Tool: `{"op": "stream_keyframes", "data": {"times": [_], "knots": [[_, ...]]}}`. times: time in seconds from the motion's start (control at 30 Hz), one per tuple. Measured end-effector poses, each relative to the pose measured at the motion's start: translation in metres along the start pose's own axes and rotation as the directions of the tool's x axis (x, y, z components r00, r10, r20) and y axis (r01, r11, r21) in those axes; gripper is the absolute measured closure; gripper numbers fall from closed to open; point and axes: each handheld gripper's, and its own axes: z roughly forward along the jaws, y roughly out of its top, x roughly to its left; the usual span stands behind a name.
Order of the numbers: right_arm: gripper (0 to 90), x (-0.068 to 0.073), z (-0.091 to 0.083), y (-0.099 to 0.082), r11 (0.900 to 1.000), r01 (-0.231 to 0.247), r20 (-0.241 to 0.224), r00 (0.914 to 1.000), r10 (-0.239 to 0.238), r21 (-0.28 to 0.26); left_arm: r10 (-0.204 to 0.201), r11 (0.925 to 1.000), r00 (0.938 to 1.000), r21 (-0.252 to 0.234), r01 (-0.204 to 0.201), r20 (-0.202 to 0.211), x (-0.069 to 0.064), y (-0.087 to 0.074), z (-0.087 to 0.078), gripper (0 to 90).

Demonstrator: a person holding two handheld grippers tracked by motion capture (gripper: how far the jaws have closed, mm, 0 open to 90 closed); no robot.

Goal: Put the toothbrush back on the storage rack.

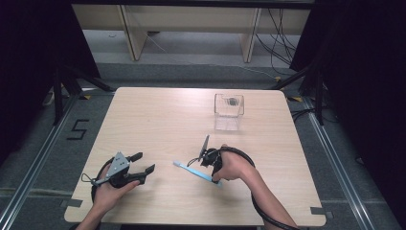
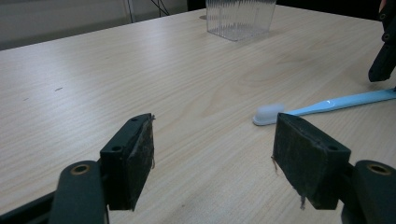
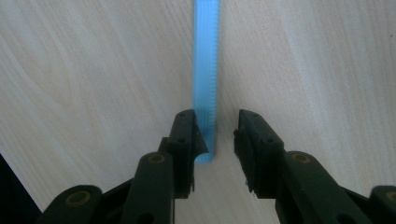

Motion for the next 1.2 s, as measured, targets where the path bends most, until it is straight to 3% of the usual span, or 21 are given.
{"op": "stream_keyframes", "data": {"times": [0.7, 1.2], "knots": [[69.3, 0.001, 0.006, 0.012, 0.9999, 0.011, -0.002, 0.9999, -0.011, -0.006, -0.001, 1.0000, 1.0000, -0.002, 0.001, 0.001, 0.000, 0.000, 0.000, 28.7], [75.3, 0.003, 0.009, 0.020, 0.9998, 0.016, -0.001, 0.9999, -0.016, 0.008, -0.004, 1.0000, 1.0000, -0.003, 0.004, 0.002, 0.000, 0.000, 0.000, 28.6]]}}
